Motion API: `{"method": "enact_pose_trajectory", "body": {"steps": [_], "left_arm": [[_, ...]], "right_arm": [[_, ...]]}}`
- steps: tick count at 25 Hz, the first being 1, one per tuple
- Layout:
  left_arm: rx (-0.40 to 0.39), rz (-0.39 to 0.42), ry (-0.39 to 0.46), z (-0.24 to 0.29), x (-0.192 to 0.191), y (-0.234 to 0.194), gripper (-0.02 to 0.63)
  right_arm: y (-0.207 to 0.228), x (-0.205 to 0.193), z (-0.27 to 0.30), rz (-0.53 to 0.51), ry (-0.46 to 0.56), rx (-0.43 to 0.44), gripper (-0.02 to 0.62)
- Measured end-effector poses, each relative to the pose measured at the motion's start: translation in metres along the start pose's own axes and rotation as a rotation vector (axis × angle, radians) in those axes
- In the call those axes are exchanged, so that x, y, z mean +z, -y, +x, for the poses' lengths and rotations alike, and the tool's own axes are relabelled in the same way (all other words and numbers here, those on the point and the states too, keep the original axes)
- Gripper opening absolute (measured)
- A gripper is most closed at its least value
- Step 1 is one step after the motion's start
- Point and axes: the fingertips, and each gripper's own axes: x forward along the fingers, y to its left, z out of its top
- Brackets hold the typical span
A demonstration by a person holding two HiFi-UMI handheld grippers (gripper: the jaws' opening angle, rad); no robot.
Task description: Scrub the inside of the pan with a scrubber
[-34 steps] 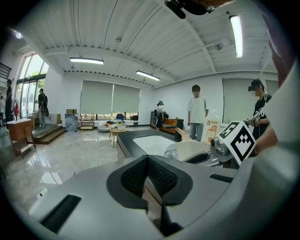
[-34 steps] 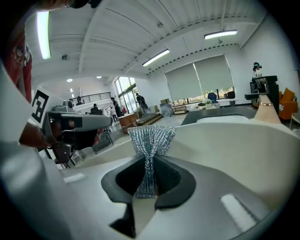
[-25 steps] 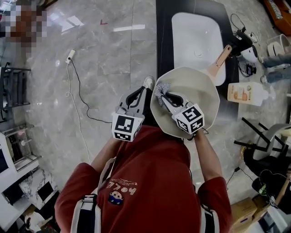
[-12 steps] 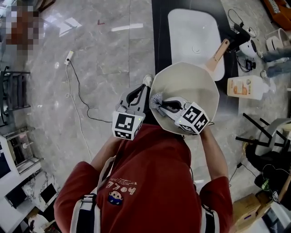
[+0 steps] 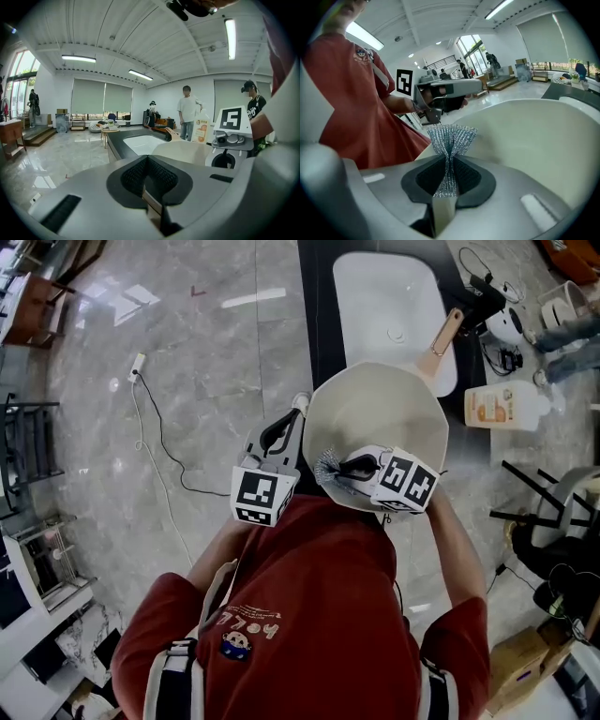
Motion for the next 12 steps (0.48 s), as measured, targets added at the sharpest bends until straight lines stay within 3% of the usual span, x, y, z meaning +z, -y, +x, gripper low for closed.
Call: {"method": "enact_pose_trajectory", "body": {"steps": [12], "left_arm": [[-0.058,0.023,0.026,0.013,0.016,0.013,0.005]], "right_arm": [[-0.022,-0.027,-0.017,-0.006,-0.227,0.084,0.067]]}}
